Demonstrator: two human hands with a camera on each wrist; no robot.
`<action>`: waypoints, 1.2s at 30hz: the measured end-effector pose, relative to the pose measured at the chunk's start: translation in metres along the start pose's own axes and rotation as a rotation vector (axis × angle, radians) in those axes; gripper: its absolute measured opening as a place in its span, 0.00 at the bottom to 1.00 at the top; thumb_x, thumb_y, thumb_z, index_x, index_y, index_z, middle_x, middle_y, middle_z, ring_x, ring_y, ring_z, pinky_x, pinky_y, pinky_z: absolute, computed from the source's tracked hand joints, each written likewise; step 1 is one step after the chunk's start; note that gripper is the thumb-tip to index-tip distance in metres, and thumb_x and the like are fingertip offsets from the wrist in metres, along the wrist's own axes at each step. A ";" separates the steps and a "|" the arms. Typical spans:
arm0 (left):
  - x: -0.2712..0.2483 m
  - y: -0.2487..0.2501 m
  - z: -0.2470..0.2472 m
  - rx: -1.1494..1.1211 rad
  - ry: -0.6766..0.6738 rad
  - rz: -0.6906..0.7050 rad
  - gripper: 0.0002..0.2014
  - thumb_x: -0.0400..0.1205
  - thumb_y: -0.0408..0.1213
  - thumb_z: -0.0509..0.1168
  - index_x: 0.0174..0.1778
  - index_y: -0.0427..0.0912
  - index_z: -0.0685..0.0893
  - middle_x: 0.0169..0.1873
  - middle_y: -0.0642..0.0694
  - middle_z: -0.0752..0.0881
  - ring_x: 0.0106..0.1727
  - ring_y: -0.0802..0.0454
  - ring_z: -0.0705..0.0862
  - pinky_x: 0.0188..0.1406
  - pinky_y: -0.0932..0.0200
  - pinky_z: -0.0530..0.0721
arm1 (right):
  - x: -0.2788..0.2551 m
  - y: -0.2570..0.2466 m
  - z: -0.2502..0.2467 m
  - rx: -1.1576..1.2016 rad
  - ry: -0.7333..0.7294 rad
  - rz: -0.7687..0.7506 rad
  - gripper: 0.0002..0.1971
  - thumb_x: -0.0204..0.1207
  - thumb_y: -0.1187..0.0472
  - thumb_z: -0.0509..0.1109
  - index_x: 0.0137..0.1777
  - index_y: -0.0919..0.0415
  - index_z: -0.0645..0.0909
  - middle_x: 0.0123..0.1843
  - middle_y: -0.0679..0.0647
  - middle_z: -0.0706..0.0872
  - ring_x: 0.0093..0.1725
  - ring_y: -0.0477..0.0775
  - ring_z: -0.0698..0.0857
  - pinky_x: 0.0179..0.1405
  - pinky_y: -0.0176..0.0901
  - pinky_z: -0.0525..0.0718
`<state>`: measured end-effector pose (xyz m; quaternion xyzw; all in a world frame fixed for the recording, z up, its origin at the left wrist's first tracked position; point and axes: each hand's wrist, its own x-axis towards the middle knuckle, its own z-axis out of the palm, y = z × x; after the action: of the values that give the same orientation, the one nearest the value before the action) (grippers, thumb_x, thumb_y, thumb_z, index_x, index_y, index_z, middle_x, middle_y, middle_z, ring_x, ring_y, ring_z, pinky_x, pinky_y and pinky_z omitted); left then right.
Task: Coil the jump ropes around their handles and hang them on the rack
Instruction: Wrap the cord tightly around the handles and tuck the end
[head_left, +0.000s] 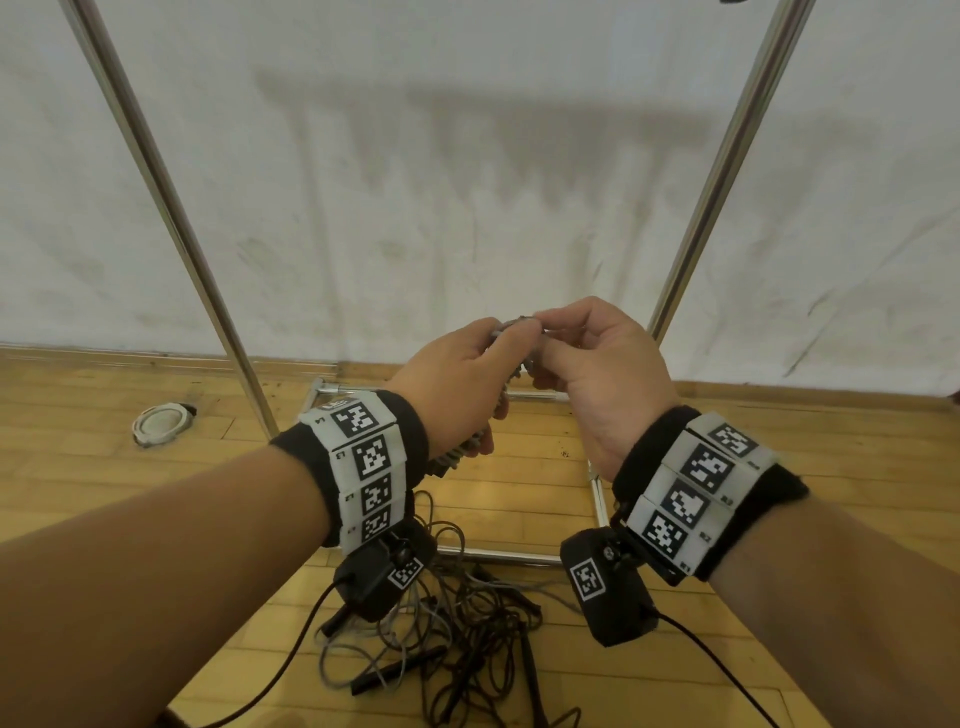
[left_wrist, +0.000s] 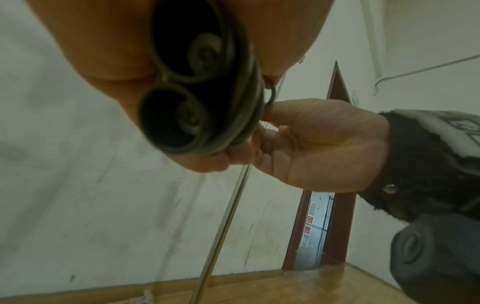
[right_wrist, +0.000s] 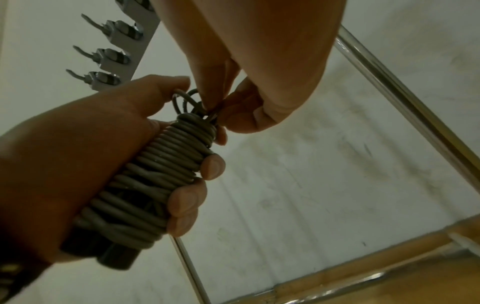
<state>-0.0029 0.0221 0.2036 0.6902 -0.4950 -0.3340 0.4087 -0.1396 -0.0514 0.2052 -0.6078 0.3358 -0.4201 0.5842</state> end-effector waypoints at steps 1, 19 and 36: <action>0.001 -0.001 0.000 -0.010 0.001 -0.009 0.21 0.89 0.65 0.55 0.62 0.54 0.83 0.37 0.40 0.90 0.27 0.41 0.91 0.30 0.46 0.92 | 0.000 0.000 0.000 -0.023 -0.006 -0.021 0.07 0.77 0.69 0.78 0.52 0.60 0.88 0.48 0.62 0.93 0.46 0.62 0.92 0.47 0.50 0.92; 0.004 -0.002 0.002 -0.117 0.017 -0.035 0.18 0.88 0.60 0.59 0.52 0.49 0.83 0.32 0.42 0.89 0.27 0.37 0.90 0.29 0.50 0.88 | 0.000 0.001 0.006 0.032 0.020 -0.034 0.11 0.75 0.74 0.76 0.50 0.58 0.89 0.51 0.64 0.90 0.47 0.59 0.89 0.51 0.54 0.92; 0.008 0.005 0.001 -0.133 0.019 -0.128 0.25 0.84 0.62 0.56 0.51 0.41 0.84 0.31 0.37 0.92 0.28 0.34 0.91 0.29 0.43 0.91 | 0.000 -0.002 0.018 -0.122 0.095 -0.068 0.12 0.77 0.71 0.74 0.51 0.53 0.88 0.46 0.48 0.91 0.42 0.38 0.88 0.36 0.27 0.84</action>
<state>-0.0033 0.0134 0.2078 0.6950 -0.4228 -0.3848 0.4361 -0.1234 -0.0432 0.2075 -0.6328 0.3672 -0.4468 0.5148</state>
